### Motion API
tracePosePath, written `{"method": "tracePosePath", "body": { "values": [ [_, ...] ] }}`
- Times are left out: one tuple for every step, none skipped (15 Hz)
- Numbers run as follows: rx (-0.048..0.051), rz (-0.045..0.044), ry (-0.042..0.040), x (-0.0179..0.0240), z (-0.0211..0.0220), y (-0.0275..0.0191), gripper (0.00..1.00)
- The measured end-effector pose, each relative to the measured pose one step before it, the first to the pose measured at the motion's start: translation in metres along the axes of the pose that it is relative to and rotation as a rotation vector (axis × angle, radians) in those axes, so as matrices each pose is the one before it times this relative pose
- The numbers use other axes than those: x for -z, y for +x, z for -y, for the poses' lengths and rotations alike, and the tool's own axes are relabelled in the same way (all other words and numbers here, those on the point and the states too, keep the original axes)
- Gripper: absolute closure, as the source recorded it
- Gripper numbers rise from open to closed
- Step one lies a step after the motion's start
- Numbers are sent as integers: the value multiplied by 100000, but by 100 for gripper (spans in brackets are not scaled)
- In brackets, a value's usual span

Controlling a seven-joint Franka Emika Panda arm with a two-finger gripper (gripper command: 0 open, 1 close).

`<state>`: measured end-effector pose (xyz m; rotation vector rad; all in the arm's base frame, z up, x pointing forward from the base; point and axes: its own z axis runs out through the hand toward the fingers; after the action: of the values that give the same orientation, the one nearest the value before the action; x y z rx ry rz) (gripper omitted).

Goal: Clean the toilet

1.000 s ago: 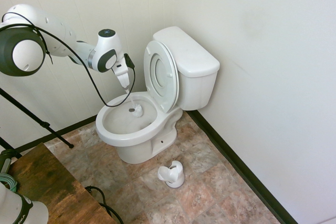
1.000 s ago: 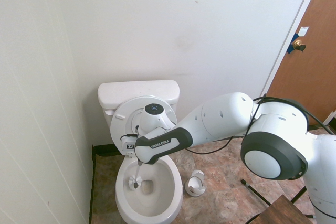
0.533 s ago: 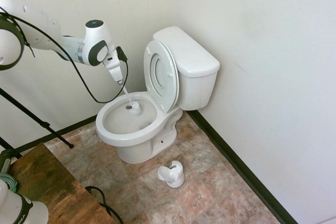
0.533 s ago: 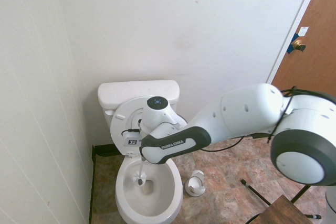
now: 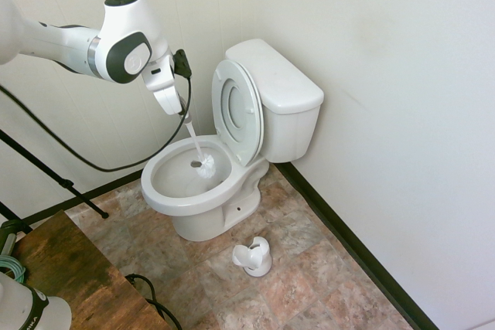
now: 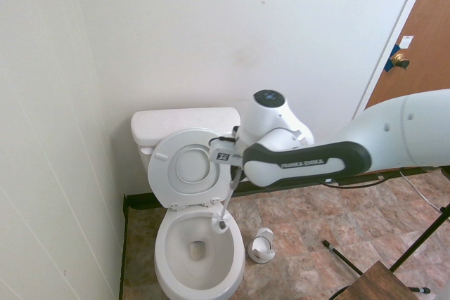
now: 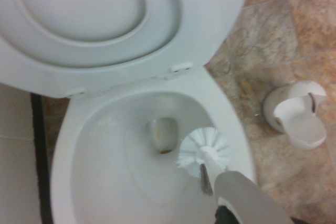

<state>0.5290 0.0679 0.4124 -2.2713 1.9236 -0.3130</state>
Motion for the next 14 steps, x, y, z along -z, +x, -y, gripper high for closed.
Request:
{"method": "tracePosePath", "body": {
  "values": [
    [-2325,-560,-437,861,-1129,2449,100],
    [-2710,-592,-649,347,-1054,2353,100],
    [-2541,-556,-913,-154,-873,2169,100],
    [-2406,-523,-1552,-603,-660,1872,100],
    [-2195,-480,-2052,-951,-487,1519,100],
    [-2232,-382,-1978,-1318,-310,1335,100],
    [-1868,-322,-1527,-1592,-82,1062,100],
    [-1420,-238,-1502,-1973,21,778,100],
    [-1102,27,-1555,-2358,155,683,100],
    [-1050,577,-1365,-2264,339,561,100],
    [-913,579,-1304,-2153,532,525,100],
    [-692,672,-1372,-2016,709,489,100],
    [-590,673,-1020,-1732,839,366,100],
    [-775,563,-902,-1625,846,313,100]
  ]
}}
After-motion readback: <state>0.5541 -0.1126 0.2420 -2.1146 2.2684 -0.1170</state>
